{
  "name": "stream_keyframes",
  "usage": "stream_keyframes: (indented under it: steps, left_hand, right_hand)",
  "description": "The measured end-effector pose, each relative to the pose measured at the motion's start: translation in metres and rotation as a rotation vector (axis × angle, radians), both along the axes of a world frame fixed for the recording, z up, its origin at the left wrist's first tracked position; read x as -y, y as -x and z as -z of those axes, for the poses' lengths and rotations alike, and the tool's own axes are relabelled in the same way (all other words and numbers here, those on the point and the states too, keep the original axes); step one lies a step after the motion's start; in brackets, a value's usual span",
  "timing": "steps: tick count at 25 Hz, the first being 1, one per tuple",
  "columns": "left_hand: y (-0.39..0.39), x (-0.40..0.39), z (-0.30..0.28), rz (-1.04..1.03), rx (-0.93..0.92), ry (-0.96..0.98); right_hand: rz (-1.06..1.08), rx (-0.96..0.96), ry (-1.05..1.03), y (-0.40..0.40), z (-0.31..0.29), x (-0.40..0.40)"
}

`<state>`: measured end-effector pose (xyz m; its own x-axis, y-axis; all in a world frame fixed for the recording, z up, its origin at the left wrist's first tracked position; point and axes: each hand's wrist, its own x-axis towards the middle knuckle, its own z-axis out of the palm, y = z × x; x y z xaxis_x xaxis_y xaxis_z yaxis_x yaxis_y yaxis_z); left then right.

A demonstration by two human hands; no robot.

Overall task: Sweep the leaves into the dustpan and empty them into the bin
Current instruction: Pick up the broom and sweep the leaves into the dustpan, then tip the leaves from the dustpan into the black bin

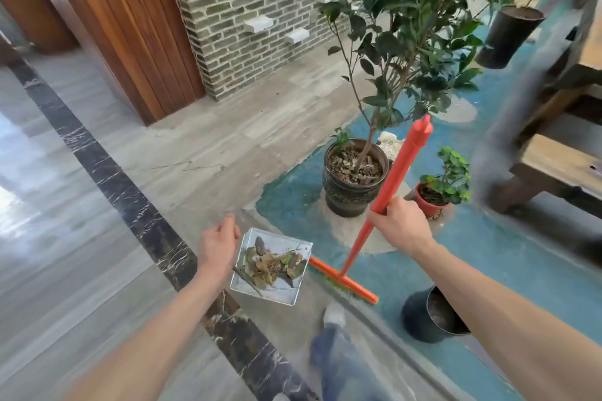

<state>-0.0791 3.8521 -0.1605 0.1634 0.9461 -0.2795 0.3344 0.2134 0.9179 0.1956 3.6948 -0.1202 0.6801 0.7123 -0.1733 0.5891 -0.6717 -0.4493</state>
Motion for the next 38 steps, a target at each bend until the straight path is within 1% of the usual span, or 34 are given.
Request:
stream_keyframes:
  steps: [2, 5, 7, 9, 14, 16, 18, 21, 24, 27, 30, 32, 35, 38]
  left_hand:
    - [-0.016, -0.039, 0.011, -0.028, -0.017, 0.017]
    - [-0.049, -0.103, 0.022, -0.075, -0.018, 0.028]
    - [-0.075, -0.143, 0.022, -0.113, -0.032, 0.032]
    - [-0.103, -0.18, 0.023, -0.133, -0.051, 0.05]
    - [-0.144, -0.233, 0.012, -0.19, -0.048, 0.095]
    - [-0.162, -0.264, 0.008, -0.198, -0.03, 0.131]
    - [-0.181, -0.297, 0.006, -0.176, -0.053, 0.147]
    - [-0.204, -0.338, 0.014, -0.088, -0.12, 0.167]
    - [-0.218, -0.376, 0.021, -0.004, -0.125, 0.189]
    - [-0.231, -0.408, 0.023, 0.079, -0.154, 0.223]
    - [-0.243, -0.428, 0.023, 0.164, -0.153, 0.253]
    - [-0.249, -0.433, 0.023, 0.205, -0.181, 0.26]
    - [-0.258, -0.434, 0.023, 0.273, -0.231, 0.271]
    - [-0.269, -0.429, 0.023, 0.345, -0.223, 0.276]
  right_hand:
    - [-0.028, 0.017, 0.014, -0.021, 0.008, -0.041]
    - [-0.063, -0.006, 0.029, -0.056, 0.021, -0.116]
    - [-0.118, 0.001, 0.06, -0.08, 0.028, -0.167]
    - [-0.129, -0.028, 0.079, -0.11, 0.036, -0.213]
    - [0.03, -0.136, 0.089, -0.173, 0.058, -0.282]
    - [0.072, -0.166, 0.101, -0.197, 0.072, -0.311]
    - [0.147, -0.217, 0.094, -0.22, 0.084, -0.334]
    - [0.319, -0.322, 0.063, -0.252, 0.102, -0.351]
    - [0.486, -0.44, -0.003, -0.277, 0.123, -0.364]
    - [0.717, -0.57, -0.17, -0.294, 0.134, -0.373]
    - [0.857, -0.666, -0.341, -0.3, 0.13, -0.378]
    - [0.87, -0.672, -0.396, -0.295, 0.122, -0.378]
    - [0.84, -0.594, -0.43, -0.274, 0.112, -0.376]
    - [0.711, -0.492, -0.397, -0.249, 0.104, -0.372]
